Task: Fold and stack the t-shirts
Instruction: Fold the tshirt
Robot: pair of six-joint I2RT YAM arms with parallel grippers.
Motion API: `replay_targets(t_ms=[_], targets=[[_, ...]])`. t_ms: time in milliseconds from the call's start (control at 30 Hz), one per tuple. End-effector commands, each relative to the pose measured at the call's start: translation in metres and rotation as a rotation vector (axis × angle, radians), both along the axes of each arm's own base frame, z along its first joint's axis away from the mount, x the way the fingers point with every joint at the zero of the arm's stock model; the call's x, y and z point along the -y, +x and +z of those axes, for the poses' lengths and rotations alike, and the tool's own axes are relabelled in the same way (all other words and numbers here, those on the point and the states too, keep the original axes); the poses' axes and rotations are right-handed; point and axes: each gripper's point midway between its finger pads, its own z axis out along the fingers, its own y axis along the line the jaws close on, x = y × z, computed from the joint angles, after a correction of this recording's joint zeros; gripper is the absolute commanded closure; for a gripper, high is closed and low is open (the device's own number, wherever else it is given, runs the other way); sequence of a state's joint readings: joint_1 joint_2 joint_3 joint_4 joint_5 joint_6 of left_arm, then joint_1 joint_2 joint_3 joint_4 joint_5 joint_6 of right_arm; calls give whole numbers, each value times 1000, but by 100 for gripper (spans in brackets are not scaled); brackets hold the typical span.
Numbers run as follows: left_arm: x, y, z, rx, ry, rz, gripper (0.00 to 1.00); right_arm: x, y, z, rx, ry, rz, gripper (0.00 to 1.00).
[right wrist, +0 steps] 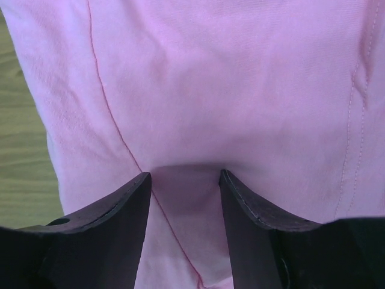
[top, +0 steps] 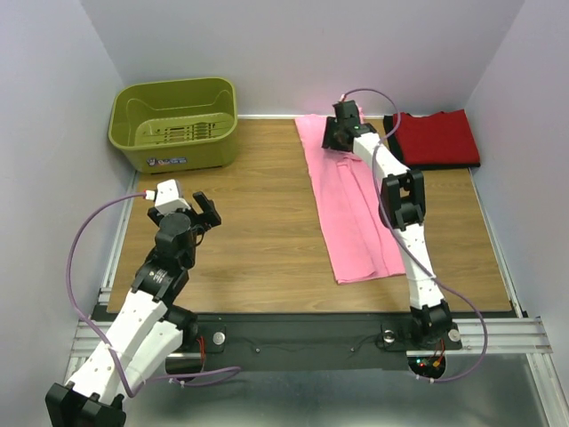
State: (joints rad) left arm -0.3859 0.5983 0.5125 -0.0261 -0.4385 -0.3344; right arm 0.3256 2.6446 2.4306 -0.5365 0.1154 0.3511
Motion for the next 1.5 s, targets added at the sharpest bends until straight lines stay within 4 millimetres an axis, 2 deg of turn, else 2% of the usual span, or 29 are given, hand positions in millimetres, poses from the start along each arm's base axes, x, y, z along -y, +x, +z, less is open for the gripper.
replay_targets(t_ms=[0,33,67,133,167,233,300,400,433,467,500,567,600,633,667,700,767,800,867,967,1000,1067,1100,1233,1267,1333,1400,1433,1467], targets=[[3,5,15,53,-17,-8,6,-8,5,38,70,25,62,44],[4,5,15,54,-18,-9,6,-10,4,50,85,33,78,44],[4,5,16,58,-19,-12,6,-10,0,78,121,45,92,44],[6,6,16,59,-23,-23,6,-10,-7,101,145,57,106,43],[8,6,15,54,-23,-32,6,-7,-18,123,161,62,107,43],[11,7,12,46,-24,-46,6,-1,-32,145,176,65,101,43],[17,9,8,26,-22,-75,6,11,-61,157,158,51,90,43],[25,12,6,6,-19,-108,6,27,-98,149,106,22,73,44],[25,13,6,4,-20,-110,6,36,-127,133,47,13,70,45],[29,13,3,-5,-21,-124,6,35,-143,130,26,29,87,46],[30,14,3,-7,-20,-131,6,39,-173,111,-37,34,100,47],[31,14,2,-10,-22,-138,6,42,-203,96,-86,37,107,49],[32,15,0,-17,-19,-143,6,31,-221,90,-121,72,149,55],[34,15,-2,-25,-18,-149,6,35,-247,76,-167,74,158,60],[34,16,-3,-31,-17,-150,6,33,-259,69,-191,80,166,62],[38,17,-9,-53,-14,-166,6,26,-274,64,-217,99,195,63],[42,18,-13,-76,-16,-187,6,25,-295,48,-271,108,205,64],[46,18,-15,-88,-22,-204,6,28,-313,35,-312,105,205,64],[50,20,-29,-139,-28,-210,6,23,-333,21,-370,118,218,64],[57,24,-43,-206,-27,-231,6,12,-344,10,-404,119,237,64],[65,26,-52,-259,-28,-259,6,2,-351,2,-432,120,263,64],[74,31,-51,-299,-39,-287,6,-8,-349,-3,-436,130,271,64],[81,32,-63,-355,-43,-312,6,-16,-352,-7,-448,130,285,64],[96,37,-78,-491,-35,-331,6,-45,-346,-16,-480,146,317,64],[98,37,-76,-516,-29,-334,6,-52,-345,-16,-481,149,328,64],[109,34,-88,-577,-14,-361,6,-65,-347,-17,-490,158,347,64],[122,29,-91,-613,-30,-399,6,-76,-343,-11,-478,173,361,64],[137,22,-90,-622,-48,-440,6,-84,-337,-2,-453,188,365,64],[138,22,-90,-624,-57,-435,6,-86,-334,2,-442,194,367,64]])
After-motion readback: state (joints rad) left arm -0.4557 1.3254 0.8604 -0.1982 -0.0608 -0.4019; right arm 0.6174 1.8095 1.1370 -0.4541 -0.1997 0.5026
